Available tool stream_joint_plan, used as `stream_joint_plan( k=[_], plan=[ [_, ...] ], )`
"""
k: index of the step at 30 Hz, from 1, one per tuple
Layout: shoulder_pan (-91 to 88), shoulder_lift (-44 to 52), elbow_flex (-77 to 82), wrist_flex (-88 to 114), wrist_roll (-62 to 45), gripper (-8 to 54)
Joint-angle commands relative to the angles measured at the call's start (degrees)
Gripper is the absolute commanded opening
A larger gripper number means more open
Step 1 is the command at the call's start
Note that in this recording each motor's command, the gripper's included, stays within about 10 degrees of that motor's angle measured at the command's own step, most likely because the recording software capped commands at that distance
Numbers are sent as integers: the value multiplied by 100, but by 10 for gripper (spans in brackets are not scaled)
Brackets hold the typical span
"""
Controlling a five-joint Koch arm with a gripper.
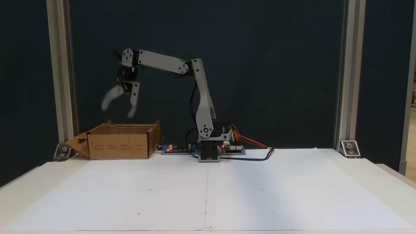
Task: Grasp a green dice and put it in the bin.
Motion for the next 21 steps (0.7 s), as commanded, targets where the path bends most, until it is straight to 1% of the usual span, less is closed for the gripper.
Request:
stream_joint_plan(
  k=[1,4,6,15,21],
  plan=[
    [-930,721,-141,-79,947,425],
    [-2090,1160,-141,-88,1712,426],
    [-2916,1380,-132,-97,2013,427],
    [-6625,1600,-70,-431,2373,438],
    [-9060,1890,765,-1538,2373,438]
  ],
)
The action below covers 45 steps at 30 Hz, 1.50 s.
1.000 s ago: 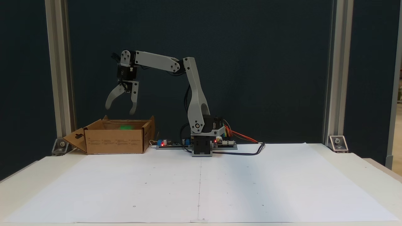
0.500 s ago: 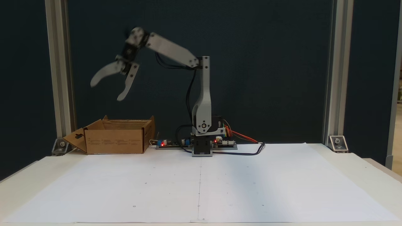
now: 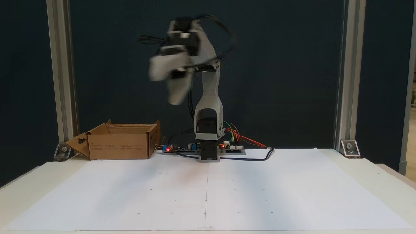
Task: Grasp a green dice and put it in the bin.
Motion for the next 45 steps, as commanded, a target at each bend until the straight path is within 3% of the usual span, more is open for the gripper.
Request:
stream_joint_plan(
  k=[1,4,10,25,45],
  plan=[
    [-912,290,158,-800,185,437],
    [-1767,747,1371,-1826,167,436],
    [-1793,1705,3507,-3250,167,436],
    [-1327,3771,5669,-7064,149,446],
    [-1283,3850,8684,-11714,44,439]
  ],
)
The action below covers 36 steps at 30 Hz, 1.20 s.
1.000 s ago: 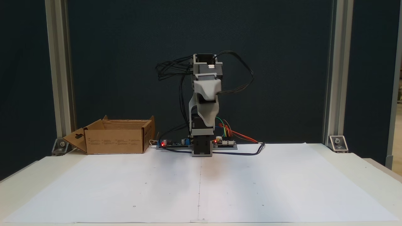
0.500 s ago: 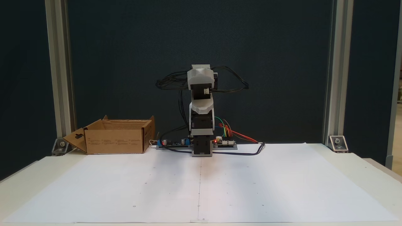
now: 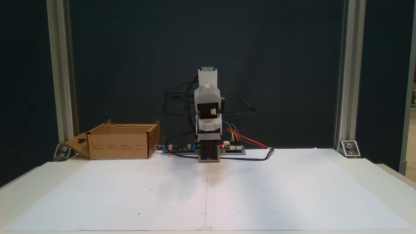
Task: Grasp a green dice and put it in the bin.
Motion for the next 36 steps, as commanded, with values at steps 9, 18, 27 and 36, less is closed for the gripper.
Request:
stream_joint_plan(
  k=[9,18,27,36],
  plan=[
    [-9,677,1213,-1696,44,439],
    [0,677,1995,-1978,53,439],
    [-79,650,2180,-2074,62,444],
    [-79,642,2180,-1995,62,444]
  ],
)
